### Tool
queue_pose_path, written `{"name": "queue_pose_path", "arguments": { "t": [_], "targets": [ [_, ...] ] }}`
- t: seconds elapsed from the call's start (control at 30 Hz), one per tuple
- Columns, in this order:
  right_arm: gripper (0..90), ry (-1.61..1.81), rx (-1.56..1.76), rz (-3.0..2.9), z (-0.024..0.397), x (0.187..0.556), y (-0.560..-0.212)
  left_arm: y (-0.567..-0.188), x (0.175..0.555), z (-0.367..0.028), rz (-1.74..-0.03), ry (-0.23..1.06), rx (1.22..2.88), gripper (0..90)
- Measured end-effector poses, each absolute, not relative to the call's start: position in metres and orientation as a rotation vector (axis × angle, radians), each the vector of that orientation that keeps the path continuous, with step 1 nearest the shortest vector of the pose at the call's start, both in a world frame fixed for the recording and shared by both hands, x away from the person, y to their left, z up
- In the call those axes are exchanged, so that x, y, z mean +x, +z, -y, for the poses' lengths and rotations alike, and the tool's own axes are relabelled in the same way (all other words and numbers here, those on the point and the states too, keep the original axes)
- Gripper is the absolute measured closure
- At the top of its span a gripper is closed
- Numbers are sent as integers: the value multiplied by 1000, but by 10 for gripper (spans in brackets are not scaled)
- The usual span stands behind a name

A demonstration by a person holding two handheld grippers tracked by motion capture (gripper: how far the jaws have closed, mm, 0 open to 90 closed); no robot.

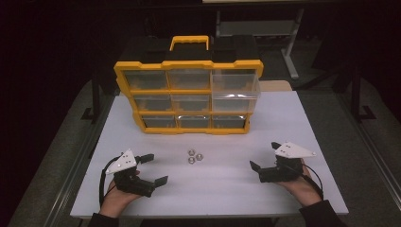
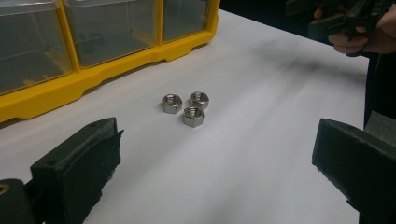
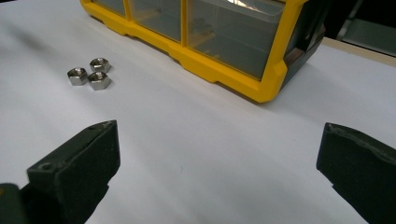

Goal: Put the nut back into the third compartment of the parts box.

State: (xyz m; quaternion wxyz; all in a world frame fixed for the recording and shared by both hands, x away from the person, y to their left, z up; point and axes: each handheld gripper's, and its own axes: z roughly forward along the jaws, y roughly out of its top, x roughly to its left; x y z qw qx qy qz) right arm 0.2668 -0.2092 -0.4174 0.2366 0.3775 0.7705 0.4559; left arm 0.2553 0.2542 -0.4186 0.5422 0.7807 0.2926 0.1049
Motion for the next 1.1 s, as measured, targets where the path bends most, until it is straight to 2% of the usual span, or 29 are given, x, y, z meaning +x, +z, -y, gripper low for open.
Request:
{"name": "queue_pose_path", "arguments": {
  "t": [0.37, 1.1],
  "targets": [
    [0, 1250, 1049, -2121, 221, 248, -423, -417, 255, -252, -691, 245, 1852, 6],
    [0, 1276, 1033, -2123, 215, 250, -424, -410, 263, -235, -648, 210, 1853, 6]
  ]
}}
